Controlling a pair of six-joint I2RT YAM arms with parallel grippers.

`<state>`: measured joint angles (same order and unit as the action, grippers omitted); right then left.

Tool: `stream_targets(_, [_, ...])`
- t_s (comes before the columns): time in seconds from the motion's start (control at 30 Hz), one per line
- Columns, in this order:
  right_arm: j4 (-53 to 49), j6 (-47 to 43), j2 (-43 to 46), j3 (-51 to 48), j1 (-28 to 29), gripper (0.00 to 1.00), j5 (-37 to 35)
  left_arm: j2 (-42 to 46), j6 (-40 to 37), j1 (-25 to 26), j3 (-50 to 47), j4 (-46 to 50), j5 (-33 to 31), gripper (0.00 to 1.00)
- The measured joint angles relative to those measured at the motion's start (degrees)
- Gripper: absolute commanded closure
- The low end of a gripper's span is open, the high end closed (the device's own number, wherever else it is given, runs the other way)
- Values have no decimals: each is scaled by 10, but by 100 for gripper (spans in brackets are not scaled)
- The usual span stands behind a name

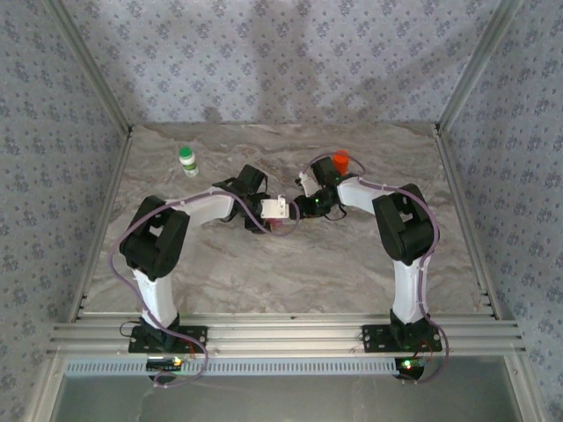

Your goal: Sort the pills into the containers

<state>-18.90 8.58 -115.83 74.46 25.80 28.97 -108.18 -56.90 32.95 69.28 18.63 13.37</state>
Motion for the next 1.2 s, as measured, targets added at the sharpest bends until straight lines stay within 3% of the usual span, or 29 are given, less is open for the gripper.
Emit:
stream_targets(0.1, [-3, 0, 0, 3, 2, 51, -6, -12, 0, 0, 20, 23, -1, 61])
stream_targets(0.27, [-9, 0, -1, 7, 5, 51, -13, -21, -3, -3, 43, 53, 1, 71])
stream_targets(0.7, [-34, -7, -8, 28, 16, 51, -37, -45, 17, -21, 105, 130, 19, 70])
stream_targets(0.83, [-40, -13, -12, 35, 20, 51, -39, -44, 41, -31, 123, 123, 21, 63])
stream_targets(1.03, [-47, -22, -17, 44, 24, 51, -41, -38, 30, -41, 129, 114, 35, 41])
stream_targets(1.07, [-47, -22, -17, 44, 24, 52, -41, -37, 21, -41, 129, 116, 40, 3])
stream_targets(1.2, [-47, -22, -17, 44, 24, 51, -41, -35, -7, -45, 130, 141, 60, 2])
